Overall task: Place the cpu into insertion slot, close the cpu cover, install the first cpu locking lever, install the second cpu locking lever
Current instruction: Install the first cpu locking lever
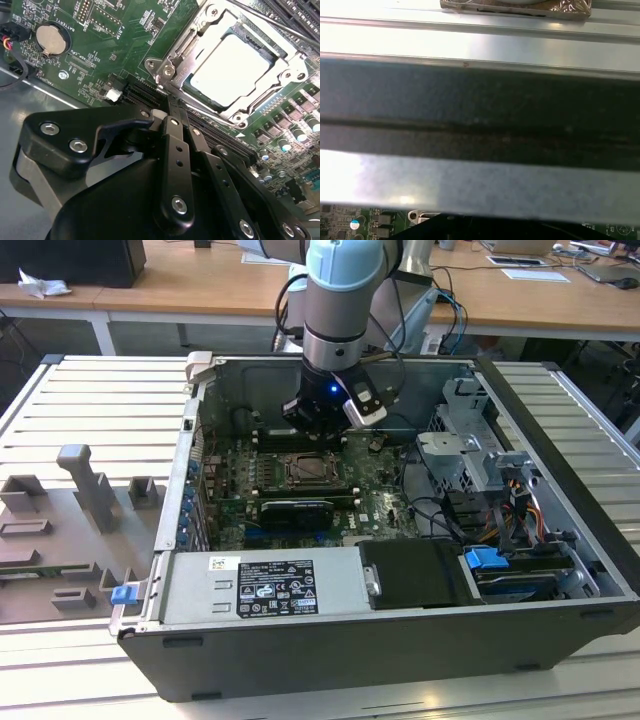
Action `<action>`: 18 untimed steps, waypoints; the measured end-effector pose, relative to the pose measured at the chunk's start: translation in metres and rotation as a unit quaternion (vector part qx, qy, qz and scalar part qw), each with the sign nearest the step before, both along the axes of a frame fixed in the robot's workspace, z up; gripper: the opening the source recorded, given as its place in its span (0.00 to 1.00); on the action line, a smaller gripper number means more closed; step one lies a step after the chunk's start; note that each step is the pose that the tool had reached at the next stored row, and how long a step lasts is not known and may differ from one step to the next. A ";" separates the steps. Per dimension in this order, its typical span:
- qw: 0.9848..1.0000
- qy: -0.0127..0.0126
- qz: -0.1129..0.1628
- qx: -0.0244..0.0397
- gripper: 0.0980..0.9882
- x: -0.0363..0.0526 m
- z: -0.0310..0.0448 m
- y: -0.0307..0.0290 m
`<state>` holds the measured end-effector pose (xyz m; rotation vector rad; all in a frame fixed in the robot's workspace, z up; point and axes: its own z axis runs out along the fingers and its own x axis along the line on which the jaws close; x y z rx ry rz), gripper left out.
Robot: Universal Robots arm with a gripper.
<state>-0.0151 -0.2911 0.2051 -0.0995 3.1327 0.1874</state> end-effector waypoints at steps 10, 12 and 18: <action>1.000 0.000 0.000 -0.007 0.01 0.0001 -0.0015 0.0000; 1.000 0.000 0.000 -0.007 0.01 0.0001 -0.0019 0.0000; 1.000 0.000 0.000 -0.008 0.01 0.0001 -0.0032 0.0000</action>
